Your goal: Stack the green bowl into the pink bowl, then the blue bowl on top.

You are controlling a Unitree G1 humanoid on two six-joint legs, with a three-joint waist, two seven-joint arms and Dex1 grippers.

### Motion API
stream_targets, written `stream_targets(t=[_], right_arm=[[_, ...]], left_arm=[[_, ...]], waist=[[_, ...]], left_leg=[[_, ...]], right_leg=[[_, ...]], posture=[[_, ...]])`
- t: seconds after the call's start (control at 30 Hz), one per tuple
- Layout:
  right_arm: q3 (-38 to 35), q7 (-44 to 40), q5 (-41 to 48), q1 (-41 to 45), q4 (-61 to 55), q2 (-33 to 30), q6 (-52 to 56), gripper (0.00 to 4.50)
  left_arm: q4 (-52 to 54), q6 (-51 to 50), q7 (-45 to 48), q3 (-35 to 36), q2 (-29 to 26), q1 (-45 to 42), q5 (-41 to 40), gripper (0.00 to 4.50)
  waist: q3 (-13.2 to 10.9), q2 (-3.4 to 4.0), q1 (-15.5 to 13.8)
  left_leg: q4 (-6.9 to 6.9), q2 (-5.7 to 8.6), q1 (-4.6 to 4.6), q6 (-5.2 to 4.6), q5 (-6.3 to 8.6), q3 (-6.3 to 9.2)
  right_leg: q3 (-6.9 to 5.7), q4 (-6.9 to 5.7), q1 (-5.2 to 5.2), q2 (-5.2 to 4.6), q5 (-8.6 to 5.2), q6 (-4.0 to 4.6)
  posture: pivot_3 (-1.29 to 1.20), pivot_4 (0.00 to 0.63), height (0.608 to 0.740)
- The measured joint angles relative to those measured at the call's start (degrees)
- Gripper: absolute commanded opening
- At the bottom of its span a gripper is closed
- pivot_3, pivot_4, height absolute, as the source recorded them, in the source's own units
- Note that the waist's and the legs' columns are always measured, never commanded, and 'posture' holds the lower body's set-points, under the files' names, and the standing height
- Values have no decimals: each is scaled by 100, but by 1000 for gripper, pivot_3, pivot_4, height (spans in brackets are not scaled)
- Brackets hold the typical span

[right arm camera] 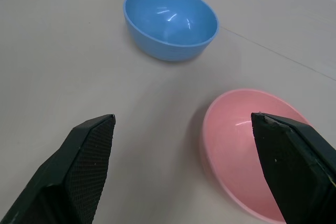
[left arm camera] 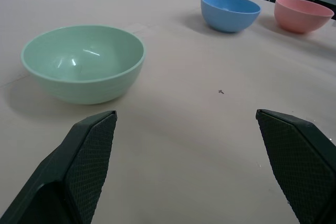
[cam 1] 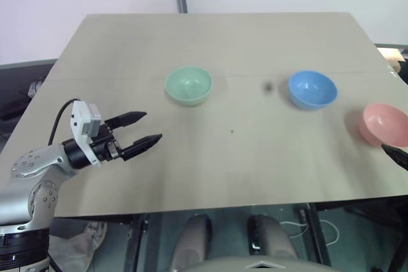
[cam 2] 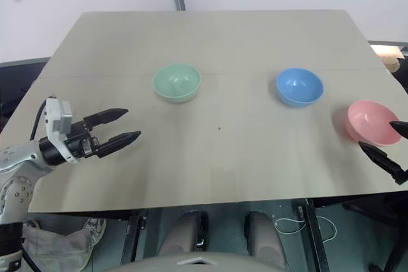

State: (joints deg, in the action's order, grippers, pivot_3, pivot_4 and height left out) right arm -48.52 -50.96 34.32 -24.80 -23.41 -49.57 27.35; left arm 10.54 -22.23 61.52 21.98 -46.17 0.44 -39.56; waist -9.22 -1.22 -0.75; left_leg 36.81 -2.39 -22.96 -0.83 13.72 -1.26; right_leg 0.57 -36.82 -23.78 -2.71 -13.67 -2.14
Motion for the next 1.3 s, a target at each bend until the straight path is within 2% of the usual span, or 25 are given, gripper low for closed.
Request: stream_targets(t=[0.2, 0.5, 0.7, 0.9, 1.07, 1.17, 1.23, 1.27, 1.3], right_arm=[[270, 390, -40, 490, -32, -12, 359, 4500], [569, 649, -221, 633, -57, -13, 750, 4500], [1102, 779, -260, 1129, 15, -174, 1139, 4500], [2103, 1006, -800, 2085, 1101, -342, 1109, 4500], [2541, 1009, -1096, 2597, 1857, -476, 1157, 4500], [2739, 976, -1272, 2807, 2296, -512, 1125, 3703], [2871, 931, -1372, 2856, 2500, -512, 1105, 2840], [2932, 910, -1406, 2902, 2586, -512, 1086, 2557], [2979, 895, -1436, 2931, 2635, -512, 1065, 1924]], left_arm=[[6, -120, -42, -133, 41, -267, -6, 4487], [18, -208, -19, -282, 169, -325, -47, 4487], [129, -98, 410, -573, 274, -490, -121, 4487], [344, 179, 1214, -802, 316, -679, -321, 4487], [364, 223, 1201, -802, 396, -726, -341, 4487], [416, 271, 1114, -801, 488, -684, -336, 4500], [450, 285, 1061, -800, 522, -611, -336, 4500], [461, 287, 1042, -800, 530, -581, -336, 4500], [466, 288, 1017, -801, 541, -575, -336, 4500]], waist=[[-3, -5, 9], [-4, -6, 5], [-4, -7, 18], [-4, -6, 10], [-6, -3, 9], [-6, -3, 9], [-6, -3, 9], [-6, -2, 10], [-6, -3, 12]], left_leg=[[13, 2, 5, 0, 0, -5], [18, 3, 2, 0, 0, -4], [29, 2, 3, 0, 0, -4], [35, 4, 1, -1, 0, -5], [35, 6, -2, -1, 0, -4], [36, 5, -1, -2, 0, -5], [37, 6, -1, -2, 0, -4], [37, 6, 0, -2, 0, -5], [38, 5, 0, -2, 0, -5]], right_leg=[[6, 0, 5, -1, -3, -11], [7, -2, 6, 0, 0, -12], [8, -5, 9, 2, 2, -15], [13, -7, 10, 3, 12, -1], [15, -7, 9, 5, 17, 2], [16, -7, 10, 5, 18, 0], [16, -7, 10, 6, 18, -1], [17, -8, 10, 6, 19, -1], [17, -9, 10, 6, 19, -2]], posture=[[0, 150, 740], [0, 150, 740], [0, 150, 740], [0, 150, 740], [0, 150, 740], [0, 150, 740], [0, 150, 740], [0, 150, 740], [0, 150, 740]])
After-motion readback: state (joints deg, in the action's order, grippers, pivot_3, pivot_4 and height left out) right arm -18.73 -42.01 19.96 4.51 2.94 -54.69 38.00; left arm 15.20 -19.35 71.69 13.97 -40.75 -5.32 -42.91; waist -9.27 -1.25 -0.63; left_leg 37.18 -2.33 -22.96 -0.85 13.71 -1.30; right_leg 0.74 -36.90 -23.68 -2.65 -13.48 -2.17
